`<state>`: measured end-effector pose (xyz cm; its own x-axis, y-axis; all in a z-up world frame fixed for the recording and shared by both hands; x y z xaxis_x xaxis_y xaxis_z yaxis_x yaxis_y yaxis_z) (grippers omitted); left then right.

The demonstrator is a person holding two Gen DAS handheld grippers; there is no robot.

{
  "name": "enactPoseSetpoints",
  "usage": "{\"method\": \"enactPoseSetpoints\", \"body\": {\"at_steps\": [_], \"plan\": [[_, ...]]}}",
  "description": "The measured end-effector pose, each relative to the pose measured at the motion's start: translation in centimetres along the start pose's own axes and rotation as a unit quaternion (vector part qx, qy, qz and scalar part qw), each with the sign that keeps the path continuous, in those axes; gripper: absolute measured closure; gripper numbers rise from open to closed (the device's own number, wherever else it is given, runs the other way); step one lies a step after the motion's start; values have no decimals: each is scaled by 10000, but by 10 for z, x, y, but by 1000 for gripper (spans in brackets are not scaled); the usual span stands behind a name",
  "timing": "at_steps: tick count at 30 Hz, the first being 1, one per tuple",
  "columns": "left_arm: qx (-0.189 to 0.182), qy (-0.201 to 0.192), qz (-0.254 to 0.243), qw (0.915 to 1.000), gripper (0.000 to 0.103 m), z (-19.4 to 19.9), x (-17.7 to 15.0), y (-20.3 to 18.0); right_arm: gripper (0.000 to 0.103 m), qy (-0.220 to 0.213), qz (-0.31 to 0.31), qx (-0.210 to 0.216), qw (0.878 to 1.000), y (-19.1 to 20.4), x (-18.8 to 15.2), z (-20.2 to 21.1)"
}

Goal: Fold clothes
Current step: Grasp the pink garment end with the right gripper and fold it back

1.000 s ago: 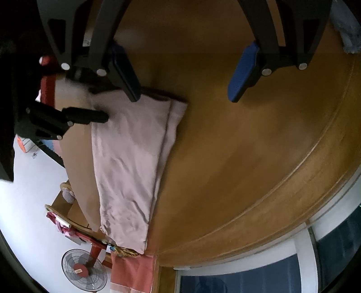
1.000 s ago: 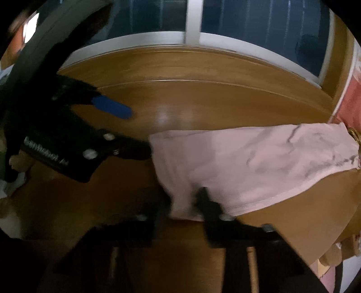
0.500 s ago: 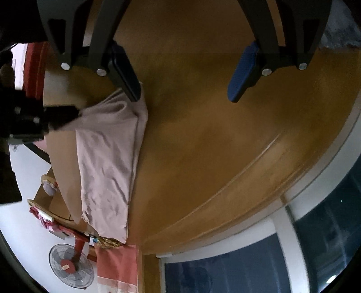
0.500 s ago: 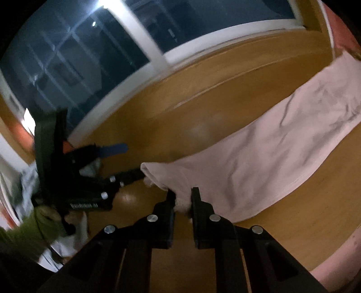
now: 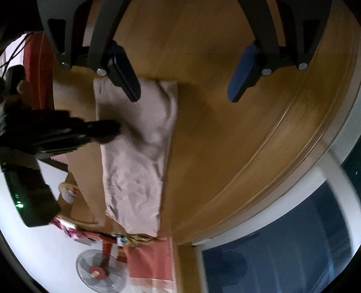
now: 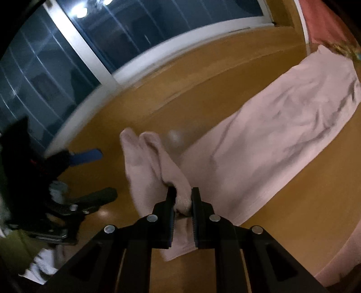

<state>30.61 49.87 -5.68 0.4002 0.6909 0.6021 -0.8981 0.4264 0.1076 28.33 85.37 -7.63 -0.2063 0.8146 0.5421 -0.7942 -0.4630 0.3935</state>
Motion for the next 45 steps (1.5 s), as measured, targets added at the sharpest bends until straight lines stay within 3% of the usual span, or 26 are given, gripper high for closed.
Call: {"method": "enactPoseSetpoints", "body": {"at_steps": [4,8,11,15,18,21,23,26,30,34,37,45], "plan": [[-12,12,-344,9994,25,-16,12,-9,89,46,-67,-276,9996,-13,1,-8],[43,-21,-440,9990,25,-19,10,-8,89,-170,-354,-355,9986,-22,-2,13],[-68,-25,-297,9995,25,-17,5,-3,89,-347,-512,-418,9972,-34,-5,30],[-178,-18,-85,9998,25,-20,1,7,80,-57,-548,-779,9954,-58,-6,25],[-261,-12,75,9996,25,-22,-3,14,77,-346,-735,-922,9924,-65,-7,49],[-343,-7,234,9991,26,-24,-6,21,70,-546,-768,-719,9930,-58,-16,76],[-446,-24,155,9989,28,-24,-8,20,70,-477,-805,-262,9953,-52,-25,85],[-664,-65,-119,9977,38,-23,-10,12,70,-155,-774,81,9968,-35,-41,68],[-775,-155,-336,9963,46,-28,-9,5,70,106,-750,-17,9971,-28,-54,60],[-915,-99,-571,9941,64,-34,-11,-2,70,186,-627,-309,9974,-31,-58,59],[-1028,-43,-555,9931,78,-38,-13,-4,70,196,-663,-326,9971,-35,-60,64],[-1149,-79,-278,9930,92,-40,-12,-1,71,58,-228,-615,9978,-17,-60,56]]}}
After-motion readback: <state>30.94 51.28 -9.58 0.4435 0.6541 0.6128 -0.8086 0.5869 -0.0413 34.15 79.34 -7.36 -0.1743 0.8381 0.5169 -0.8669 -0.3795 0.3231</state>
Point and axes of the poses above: each gripper's, at about its wrist camera, not at the fingertips, and z roughly against the way its jaws point, y to its left, x to its top, the point moved 3 cm from there along -z, roughly the way its jaws point, and after that the axes turned 1 degree about y, right-handed, at the moved point
